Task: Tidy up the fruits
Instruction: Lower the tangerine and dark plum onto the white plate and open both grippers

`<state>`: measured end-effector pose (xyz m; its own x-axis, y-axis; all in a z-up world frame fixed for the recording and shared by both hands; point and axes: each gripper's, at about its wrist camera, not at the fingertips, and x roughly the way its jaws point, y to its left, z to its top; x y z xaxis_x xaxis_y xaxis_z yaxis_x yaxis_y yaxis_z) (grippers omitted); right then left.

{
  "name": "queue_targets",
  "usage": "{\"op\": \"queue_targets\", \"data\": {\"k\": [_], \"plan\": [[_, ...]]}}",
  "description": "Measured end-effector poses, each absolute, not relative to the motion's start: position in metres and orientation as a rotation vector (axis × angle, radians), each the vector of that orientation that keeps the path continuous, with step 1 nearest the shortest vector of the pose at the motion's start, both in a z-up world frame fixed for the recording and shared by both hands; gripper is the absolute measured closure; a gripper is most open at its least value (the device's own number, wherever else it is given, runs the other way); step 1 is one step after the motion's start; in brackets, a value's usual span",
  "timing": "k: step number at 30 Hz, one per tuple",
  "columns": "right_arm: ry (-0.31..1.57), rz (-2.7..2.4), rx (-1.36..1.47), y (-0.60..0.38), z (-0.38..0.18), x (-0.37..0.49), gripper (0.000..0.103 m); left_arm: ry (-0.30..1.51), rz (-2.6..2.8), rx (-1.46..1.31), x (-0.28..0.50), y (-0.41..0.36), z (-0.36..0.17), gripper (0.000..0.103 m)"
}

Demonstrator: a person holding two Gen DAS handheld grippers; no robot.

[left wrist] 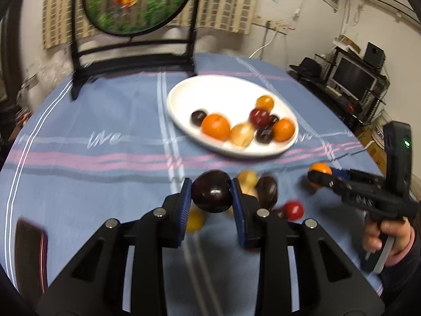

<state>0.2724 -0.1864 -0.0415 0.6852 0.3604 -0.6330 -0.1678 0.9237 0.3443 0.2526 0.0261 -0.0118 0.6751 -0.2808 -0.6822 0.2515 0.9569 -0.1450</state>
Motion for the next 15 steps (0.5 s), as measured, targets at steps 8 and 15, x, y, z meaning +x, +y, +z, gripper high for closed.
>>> {"op": "queue_targets", "data": {"k": [8, 15], "plan": [[0.638, 0.307, 0.201, -0.161, -0.013, 0.335, 0.065, 0.782, -0.347, -0.047, 0.353, -0.013, 0.002, 0.073], [0.604, 0.295, 0.166, -0.152, -0.006, 0.364, 0.05, 0.767, -0.193, 0.021, 0.388, -0.017, 0.007, 0.031]]}}
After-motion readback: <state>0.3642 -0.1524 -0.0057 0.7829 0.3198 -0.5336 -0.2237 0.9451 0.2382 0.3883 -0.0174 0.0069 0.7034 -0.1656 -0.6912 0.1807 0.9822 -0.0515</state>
